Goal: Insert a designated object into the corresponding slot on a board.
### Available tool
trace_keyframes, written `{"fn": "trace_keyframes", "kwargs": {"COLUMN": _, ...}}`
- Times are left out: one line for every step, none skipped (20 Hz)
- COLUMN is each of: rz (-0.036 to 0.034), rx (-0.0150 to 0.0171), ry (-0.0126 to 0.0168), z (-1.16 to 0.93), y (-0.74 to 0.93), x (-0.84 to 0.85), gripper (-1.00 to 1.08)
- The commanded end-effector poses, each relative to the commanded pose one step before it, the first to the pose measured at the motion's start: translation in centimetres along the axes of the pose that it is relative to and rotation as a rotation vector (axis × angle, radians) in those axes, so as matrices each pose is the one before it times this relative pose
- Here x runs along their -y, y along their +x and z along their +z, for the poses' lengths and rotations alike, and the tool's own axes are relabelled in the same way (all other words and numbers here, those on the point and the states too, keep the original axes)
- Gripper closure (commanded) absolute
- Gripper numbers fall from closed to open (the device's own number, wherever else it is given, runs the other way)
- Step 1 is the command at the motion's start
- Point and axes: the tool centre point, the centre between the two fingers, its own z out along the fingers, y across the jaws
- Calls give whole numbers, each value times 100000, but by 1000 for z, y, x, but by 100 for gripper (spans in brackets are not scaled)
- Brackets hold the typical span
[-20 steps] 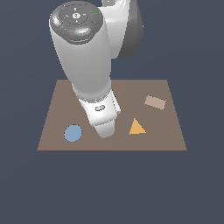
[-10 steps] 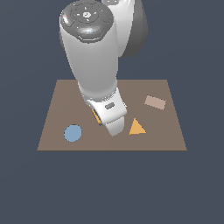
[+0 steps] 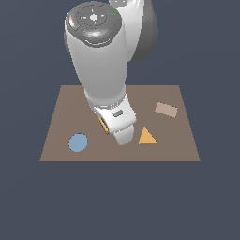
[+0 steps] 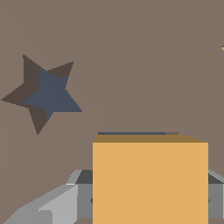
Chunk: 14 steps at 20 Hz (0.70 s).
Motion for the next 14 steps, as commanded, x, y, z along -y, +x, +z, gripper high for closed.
{"fn": "trace_keyframes", "kwargs": {"rz": 33, "rx": 0, "ry": -8, "z": 451, "y": 6, "x": -8, "gripper": 108}}
{"fn": "trace_keyframes", "kwargs": {"rz": 65, "rx": 13, "ry": -20, "z": 189, "y": -25, "x": 14, "gripper": 108}}
{"fn": "trace_keyframes", "kwargs": {"rz": 0, "rx": 0, "ry": 0, "z": 123, "y": 6, "x": -5, "gripper": 108}}
{"fn": "trace_keyframes", "kwargs": {"rz": 0, "rx": 0, "ry": 0, "z": 41, "y": 2, "x": -2, "gripper": 108}}
{"fn": "trace_keyframes", "kwargs": {"rz": 0, "rx": 0, "ry": 0, "z": 0, "y": 0, "x": 0, "gripper": -92}}
{"fn": "trace_keyframes", "kwargs": {"rz": 0, "rx": 0, "ry": 0, "z": 0, "y": 0, "x": 0, "gripper": -92}}
{"fn": "trace_keyframes", "kwargs": {"rz": 0, "rx": 0, "ry": 0, "z": 0, "y": 0, "x": 0, "gripper": -92}}
{"fn": "trace_keyframes", "kwargs": {"rz": 0, "rx": 0, "ry": 0, "z": 0, "y": 0, "x": 0, "gripper": -92}}
{"fn": "trace_keyframes", "kwargs": {"rz": 0, "rx": 0, "ry": 0, "z": 0, "y": 0, "x": 0, "gripper": -92}}
{"fn": "trace_keyframes", "kwargs": {"rz": 0, "rx": 0, "ry": 0, "z": 0, "y": 0, "x": 0, "gripper": -92}}
{"fn": "trace_keyframes", "kwargs": {"rz": 0, "rx": 0, "ry": 0, "z": 0, "y": 0, "x": 0, "gripper": -92}}
{"fn": "trace_keyframes", "kwargs": {"rz": 0, "rx": 0, "ry": 0, "z": 0, "y": 0, "x": 0, "gripper": -92}}
{"fn": "trace_keyframes", "kwargs": {"rz": 0, "rx": 0, "ry": 0, "z": 0, "y": 0, "x": 0, "gripper": -92}}
{"fn": "trace_keyframes", "kwargs": {"rz": 0, "rx": 0, "ry": 0, "z": 0, "y": 0, "x": 0, "gripper": -92}}
